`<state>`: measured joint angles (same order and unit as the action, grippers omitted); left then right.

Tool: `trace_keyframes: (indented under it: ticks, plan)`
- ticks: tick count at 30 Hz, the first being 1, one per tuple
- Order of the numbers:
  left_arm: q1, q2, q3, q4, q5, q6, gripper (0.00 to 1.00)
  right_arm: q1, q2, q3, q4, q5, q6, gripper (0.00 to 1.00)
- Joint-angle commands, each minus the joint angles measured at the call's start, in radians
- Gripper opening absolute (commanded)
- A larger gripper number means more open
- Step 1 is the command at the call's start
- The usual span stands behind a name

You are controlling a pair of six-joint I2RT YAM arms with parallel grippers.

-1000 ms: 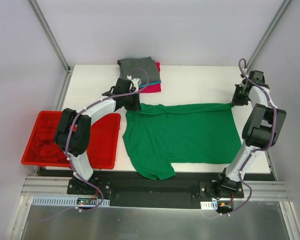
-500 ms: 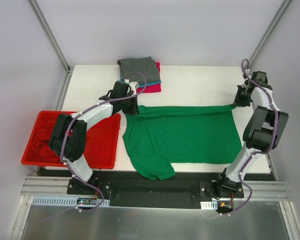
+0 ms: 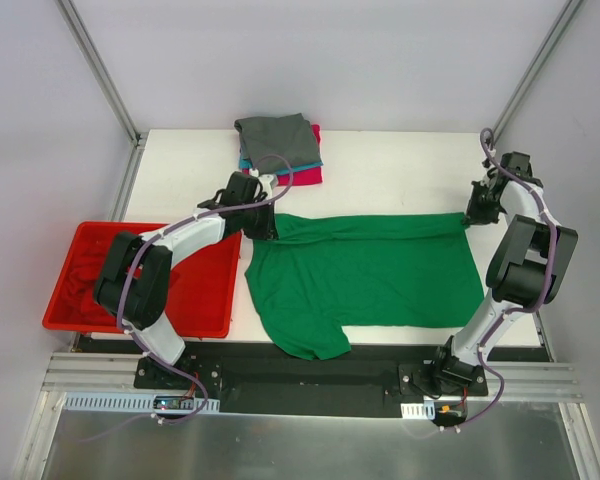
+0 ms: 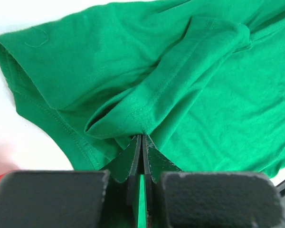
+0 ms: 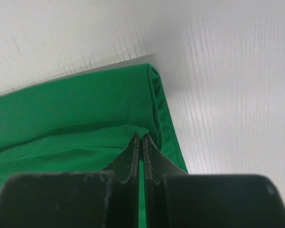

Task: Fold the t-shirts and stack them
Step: Fold the flattened tshirt in 1/3 of the way

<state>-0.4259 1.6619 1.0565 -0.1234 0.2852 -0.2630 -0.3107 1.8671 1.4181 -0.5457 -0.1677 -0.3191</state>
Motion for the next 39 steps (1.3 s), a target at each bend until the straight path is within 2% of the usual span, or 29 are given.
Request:
trace_keyframes:
  ticks: [1, 7, 10, 15, 21, 27, 34, 39]
  plan:
    - [-0.010, -0.028, -0.030, 0.024, 0.037, -0.025, 0.00, -0.010, -0.059, -0.018, -0.023, 0.026, -0.003, 0.03]
    - [-0.020, -0.017, -0.070, 0.038, 0.011, -0.044, 0.00, -0.010, -0.083, -0.067, -0.014, 0.068, 0.005, 0.07]
    - [-0.020, -0.025, -0.073, 0.039, -0.003, -0.048, 0.00, -0.010, -0.095, -0.090, 0.007, 0.071, 0.017, 0.01]
    - [-0.020, -0.053, -0.053, 0.038, -0.035, -0.057, 0.00, -0.010, -0.092, -0.045, -0.022, 0.028, 0.031, 0.01]
    - [0.001, -0.091, 0.002, -0.010, -0.093, -0.119, 0.00, -0.008, -0.114, 0.004, -0.054, 0.059, 0.038, 0.01]
    - [0.001, -0.139, 0.002, -0.028, -0.044, -0.131, 0.00, -0.010, -0.154, -0.004, -0.057, 0.025, 0.035, 0.01]
    - [0.003, -0.178, -0.064, -0.030, -0.055, -0.128, 0.00, -0.010, -0.166, -0.019, -0.068, 0.076, 0.026, 0.01]
    - [0.001, -0.136, -0.076, -0.030, 0.002, -0.136, 0.00, -0.010, -0.148, -0.030, -0.073, 0.065, 0.028, 0.02]
